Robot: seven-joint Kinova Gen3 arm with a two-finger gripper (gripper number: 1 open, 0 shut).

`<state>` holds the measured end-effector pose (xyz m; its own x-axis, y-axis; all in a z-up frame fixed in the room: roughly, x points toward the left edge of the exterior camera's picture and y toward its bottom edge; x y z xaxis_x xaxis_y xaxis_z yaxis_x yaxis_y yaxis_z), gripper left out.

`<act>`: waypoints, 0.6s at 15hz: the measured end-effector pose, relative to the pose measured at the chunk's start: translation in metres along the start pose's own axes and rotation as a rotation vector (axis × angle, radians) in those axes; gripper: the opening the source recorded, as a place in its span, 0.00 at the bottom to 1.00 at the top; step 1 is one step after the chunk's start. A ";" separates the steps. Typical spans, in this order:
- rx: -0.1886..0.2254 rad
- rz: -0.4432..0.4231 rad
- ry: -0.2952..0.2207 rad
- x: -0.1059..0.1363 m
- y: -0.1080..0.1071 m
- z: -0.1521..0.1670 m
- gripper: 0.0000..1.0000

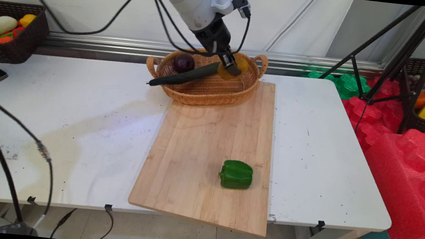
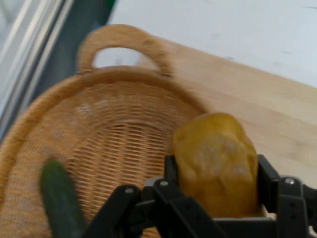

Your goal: Place the picked object on the cutting board

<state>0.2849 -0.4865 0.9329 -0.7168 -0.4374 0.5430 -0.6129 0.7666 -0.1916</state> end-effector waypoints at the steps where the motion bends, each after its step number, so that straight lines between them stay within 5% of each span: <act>1: -0.023 0.027 0.000 -0.003 0.009 -0.009 0.00; 9: -0.184 0.201 -0.023 -0.022 0.057 -0.036 0.00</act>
<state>0.2783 -0.4164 0.9393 -0.8268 -0.2768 0.4898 -0.3881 0.9108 -0.1405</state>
